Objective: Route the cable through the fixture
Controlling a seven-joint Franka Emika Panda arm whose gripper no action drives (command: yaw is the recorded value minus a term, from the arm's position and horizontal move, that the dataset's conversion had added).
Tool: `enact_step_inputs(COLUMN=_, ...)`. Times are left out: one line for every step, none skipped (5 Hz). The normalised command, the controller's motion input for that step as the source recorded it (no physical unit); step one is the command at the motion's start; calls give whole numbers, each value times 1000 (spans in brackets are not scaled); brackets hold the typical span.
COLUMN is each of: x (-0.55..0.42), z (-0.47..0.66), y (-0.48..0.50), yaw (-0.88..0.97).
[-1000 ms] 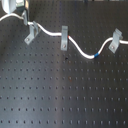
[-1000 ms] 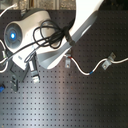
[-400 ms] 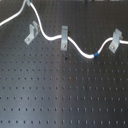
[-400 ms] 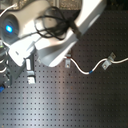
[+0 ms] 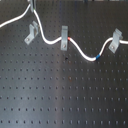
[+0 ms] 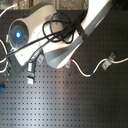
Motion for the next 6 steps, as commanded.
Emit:
enact_step_inputs(x=29, z=292, y=160, yaw=783)
enact_step_inputs(x=128, z=0, y=202, yaw=760)
enact_step_inputs(x=83, z=117, y=181, yaw=743)
enact_step_inputs(x=-191, z=294, y=261, yaw=586)
enact_step_inputs(x=-248, z=285, y=309, yaw=523)
enact_step_inputs(x=-33, z=384, y=368, yaw=486)
